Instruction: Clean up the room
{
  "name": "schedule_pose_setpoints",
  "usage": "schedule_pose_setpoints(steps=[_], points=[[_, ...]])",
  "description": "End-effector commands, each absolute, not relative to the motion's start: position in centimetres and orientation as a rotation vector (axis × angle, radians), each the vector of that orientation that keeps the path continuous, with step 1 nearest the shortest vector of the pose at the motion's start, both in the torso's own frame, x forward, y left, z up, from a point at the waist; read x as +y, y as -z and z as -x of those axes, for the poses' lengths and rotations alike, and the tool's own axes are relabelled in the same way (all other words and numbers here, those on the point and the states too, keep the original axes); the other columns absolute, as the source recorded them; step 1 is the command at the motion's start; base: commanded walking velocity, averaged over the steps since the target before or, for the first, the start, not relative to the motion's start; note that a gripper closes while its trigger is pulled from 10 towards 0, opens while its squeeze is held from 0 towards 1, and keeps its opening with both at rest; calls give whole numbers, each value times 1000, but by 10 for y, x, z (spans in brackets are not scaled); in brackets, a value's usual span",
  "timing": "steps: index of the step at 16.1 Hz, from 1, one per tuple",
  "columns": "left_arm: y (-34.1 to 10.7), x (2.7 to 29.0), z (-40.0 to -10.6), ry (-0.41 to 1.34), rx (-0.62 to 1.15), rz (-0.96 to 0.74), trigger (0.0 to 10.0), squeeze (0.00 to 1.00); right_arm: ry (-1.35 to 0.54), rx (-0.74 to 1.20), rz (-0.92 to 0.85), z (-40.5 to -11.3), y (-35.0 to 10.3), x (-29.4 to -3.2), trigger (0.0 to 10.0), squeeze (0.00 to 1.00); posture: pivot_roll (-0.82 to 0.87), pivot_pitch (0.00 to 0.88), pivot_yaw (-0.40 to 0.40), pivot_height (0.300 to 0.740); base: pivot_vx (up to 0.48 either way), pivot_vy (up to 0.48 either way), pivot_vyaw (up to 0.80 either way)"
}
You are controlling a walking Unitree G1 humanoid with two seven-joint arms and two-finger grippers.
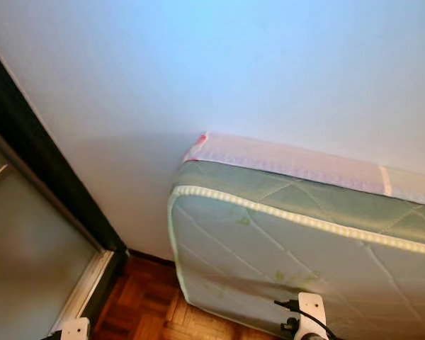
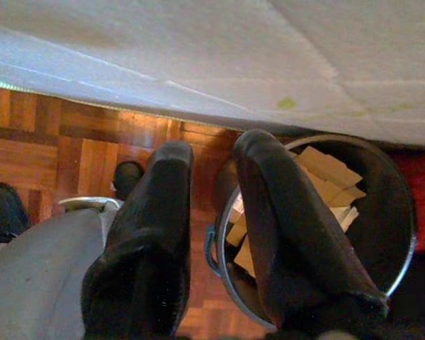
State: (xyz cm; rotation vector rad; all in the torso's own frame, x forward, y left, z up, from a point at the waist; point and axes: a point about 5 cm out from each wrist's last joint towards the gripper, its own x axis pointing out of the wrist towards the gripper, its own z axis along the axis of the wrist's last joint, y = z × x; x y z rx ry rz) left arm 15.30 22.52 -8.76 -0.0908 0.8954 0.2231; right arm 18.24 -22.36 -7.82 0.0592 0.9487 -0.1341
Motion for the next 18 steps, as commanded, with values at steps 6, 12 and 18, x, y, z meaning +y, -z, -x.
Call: schedule_pose_setpoints(steps=[6,12,18], points=[[84,233,-164,-173,969,-19,10000,0,136,1042,-198,-144,86,-252,10000,0,56,0,-16,740,0,-131,-776],[84,232,-165,-167,970,13,10000,0,134,1047,-186,-145,86,-253,10000,0,54,0,-18,740,0,0,-776],[83,232,-166,-162,966,10,10000,0,126,1050,-178,-145,85,-253,10000,0,52,0,-17,740,0,0,-775]])
